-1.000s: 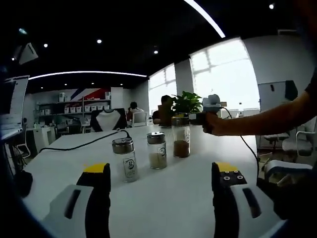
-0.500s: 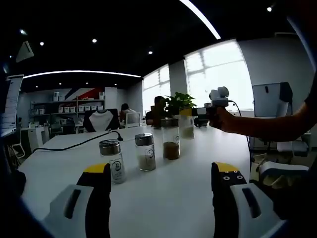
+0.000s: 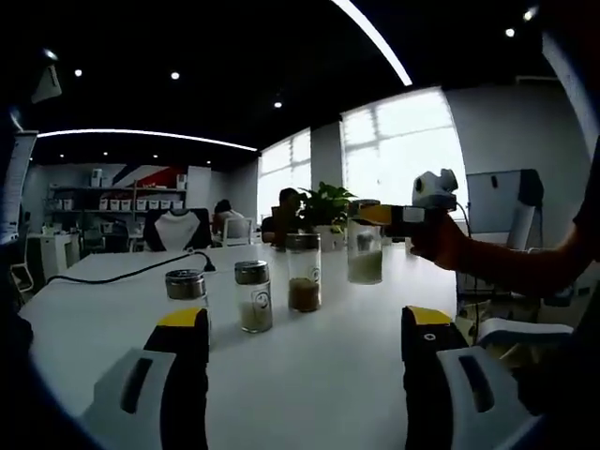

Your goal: Rotate the seasoning bottle until the label or dispensing opening points toward the visible target arrow and the bottle remains upright within the marked orientation range

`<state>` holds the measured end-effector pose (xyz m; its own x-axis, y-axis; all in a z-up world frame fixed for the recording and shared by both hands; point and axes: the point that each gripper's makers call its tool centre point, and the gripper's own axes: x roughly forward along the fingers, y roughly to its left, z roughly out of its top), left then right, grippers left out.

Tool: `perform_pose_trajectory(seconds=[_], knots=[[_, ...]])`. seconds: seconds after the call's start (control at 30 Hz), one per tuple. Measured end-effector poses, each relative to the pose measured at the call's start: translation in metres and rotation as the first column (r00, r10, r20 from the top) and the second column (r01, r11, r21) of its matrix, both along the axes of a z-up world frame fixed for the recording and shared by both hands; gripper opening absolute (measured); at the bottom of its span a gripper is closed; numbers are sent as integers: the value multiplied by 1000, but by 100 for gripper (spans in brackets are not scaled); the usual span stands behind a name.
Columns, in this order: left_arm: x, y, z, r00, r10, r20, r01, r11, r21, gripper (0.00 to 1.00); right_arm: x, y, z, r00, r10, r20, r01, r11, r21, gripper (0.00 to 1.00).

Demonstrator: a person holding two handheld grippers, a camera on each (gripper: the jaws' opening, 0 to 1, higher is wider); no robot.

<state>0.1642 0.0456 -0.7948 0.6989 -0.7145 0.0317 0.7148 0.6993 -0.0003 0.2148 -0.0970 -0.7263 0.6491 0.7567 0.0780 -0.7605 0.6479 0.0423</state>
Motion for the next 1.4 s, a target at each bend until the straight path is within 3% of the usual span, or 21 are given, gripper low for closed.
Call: perform_pose_trajectory(seconds=[0.17,0.27,0.33,0.47,0.73,0.83,0.9,0.97,1.0,1.07,1.2,1.33,1.4], knots=[[-8,-15,3,997,-82,-13,82,996,-45,84,-24,35,-1,993,119,-5,-119,993,19,39],[-13,-25,-3,993,-121,-17,121,993,-10,84,-35,53,-4,983,185,-9,-185,982,25,39],[-15,-27,-5,991,-130,-18,130,992,-1,84,-40,64,-7,977,211,1,-211,977,7,39],[-22,-30,-3,988,-155,24,155,988,-3,68,-47,78,-12,969,248,10,-248,969,-6,39],[-24,-35,-8,983,-183,5,183,983,12,67,-68,98,-13,944,330,15,-330,944,-4,39],[-29,-37,-6,975,-214,54,212,977,40,60,-83,109,-12,935,353,32,-353,936,-18,39],[-36,-41,-3,962,-265,68,263,964,42,60,-94,117,-11,924,379,48,-378,925,-36,39],[-56,-51,-4,911,-394,120,383,918,106,58,-106,124,-9,906,419,53,-418,908,-36,39],[-64,-54,-6,898,-430,97,420,901,108,58,-110,126,-8,899,436,53,-434,900,-38,39],[-69,-56,-4,890,-447,95,438,894,99,59,-114,129,-8,892,450,51,-448,893,-40,39],[-65,-52,4,894,-438,95,439,898,13,54,-119,136,-11,882,469,49,-465,883,-65,39],[-62,-49,3,902,-419,104,419,908,26,47,-123,137,-14,868,494,48,-491,869,-62,39],[-59,-52,0,913,-400,85,398,917,36,42,-121,136,-17,877,476,59,-472,878,-76,39]])
